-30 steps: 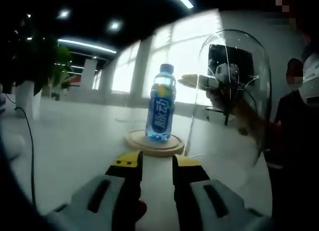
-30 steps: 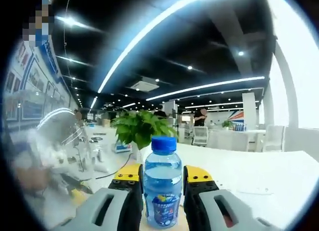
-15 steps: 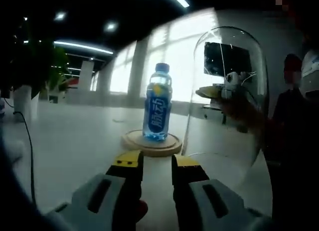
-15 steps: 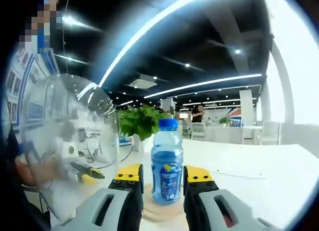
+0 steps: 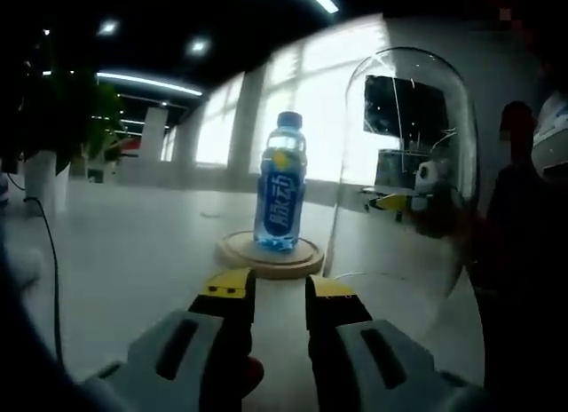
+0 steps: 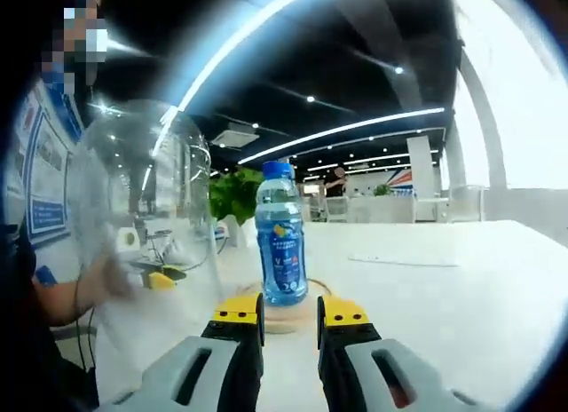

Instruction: Open the cover put in the Mizone put the cover back on

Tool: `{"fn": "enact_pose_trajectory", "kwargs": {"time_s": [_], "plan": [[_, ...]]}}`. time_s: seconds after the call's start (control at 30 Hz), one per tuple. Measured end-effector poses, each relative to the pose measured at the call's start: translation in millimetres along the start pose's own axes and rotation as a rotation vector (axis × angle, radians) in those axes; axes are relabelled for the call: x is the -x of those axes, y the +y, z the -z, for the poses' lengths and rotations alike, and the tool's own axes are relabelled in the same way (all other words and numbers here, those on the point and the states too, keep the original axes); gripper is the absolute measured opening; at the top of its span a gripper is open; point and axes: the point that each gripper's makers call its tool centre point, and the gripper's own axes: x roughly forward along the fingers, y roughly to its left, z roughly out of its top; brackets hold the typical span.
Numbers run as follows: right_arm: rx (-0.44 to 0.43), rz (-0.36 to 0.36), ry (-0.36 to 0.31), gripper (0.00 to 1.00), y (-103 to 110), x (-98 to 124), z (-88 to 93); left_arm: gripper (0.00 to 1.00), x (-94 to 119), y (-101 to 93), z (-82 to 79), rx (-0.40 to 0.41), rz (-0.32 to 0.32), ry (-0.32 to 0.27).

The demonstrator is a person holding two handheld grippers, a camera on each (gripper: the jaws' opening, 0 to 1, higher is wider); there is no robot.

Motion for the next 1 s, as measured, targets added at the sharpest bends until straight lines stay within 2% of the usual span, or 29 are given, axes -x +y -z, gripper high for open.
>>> {"fn": "enact_pose_trajectory", "kwargs": {"time_s": [0.27, 0.57, 0.63, 0.87, 1.0], "plan": [[-0.031, 0.022, 0.043, 0.17, -6.8, 8.1, 30.2, 0.17, -0.2, -0.4, 0.5, -0.001, 0.002, 0.003], [-0.076, 0.039, 0.049, 0.17, -6.7, 9.4, 48.9, 0.17, -0.4, -2.4, 1.2, -0.009, 0.009, 0.008], [-0.068, 0.049, 0.023, 0.17, -7.9, 11.1, 43.2, 0.17, -0.3, -2.1, 1.3, -0.01, 0.008, 0.009], [-0.103, 0.062, 0.012, 0.17, -11.7, 13.2, 44.3, 0.17, 0.2, -1.7, 1.3, -0.014, 0.003, 0.01], [-0.056, 0.046, 0.032, 0.17, -4.5, 11.6, 47.2, 0.17, 0.2, -1.9, 2.2, -0.014, 0.005, 0.014]]}}
